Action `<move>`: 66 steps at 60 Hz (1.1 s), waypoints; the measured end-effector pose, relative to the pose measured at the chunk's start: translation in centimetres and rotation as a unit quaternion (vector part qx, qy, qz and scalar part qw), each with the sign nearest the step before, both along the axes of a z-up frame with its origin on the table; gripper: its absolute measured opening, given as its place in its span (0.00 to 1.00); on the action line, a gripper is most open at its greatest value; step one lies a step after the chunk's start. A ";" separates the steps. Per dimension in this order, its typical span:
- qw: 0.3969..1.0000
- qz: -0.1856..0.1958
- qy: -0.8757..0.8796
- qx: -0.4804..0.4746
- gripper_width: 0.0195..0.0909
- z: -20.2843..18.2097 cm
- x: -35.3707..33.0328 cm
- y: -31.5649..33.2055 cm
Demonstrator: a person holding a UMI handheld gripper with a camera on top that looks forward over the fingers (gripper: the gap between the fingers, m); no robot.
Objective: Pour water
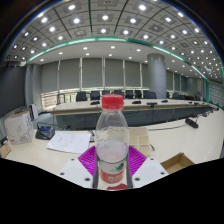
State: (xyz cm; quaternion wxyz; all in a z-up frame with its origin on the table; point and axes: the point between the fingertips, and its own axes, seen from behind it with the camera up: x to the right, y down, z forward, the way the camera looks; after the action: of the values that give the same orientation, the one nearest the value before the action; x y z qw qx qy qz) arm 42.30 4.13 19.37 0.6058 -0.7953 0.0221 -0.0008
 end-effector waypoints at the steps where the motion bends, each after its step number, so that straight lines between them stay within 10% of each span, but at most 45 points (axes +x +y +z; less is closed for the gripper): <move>1: 1.000 0.000 -0.005 -0.006 0.27 -0.7 0.2 0.0; 24: 0.999 -0.016 -0.006 -0.036 0.29 -10.1 2.7 -0.6; 32: 0.999 -0.020 -0.010 -0.041 0.50 -10.3 2.4 -1.0; 37: 0.998 -0.014 0.001 -0.067 0.95 -10.9 2.0 -1.3; 66: 0.989 -0.043 -0.026 -0.136 0.92 -1.3 -4.4 -14.4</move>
State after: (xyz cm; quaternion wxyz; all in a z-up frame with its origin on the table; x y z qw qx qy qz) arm 37.87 -10.22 18.11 0.4917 -0.8684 0.0401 -0.0504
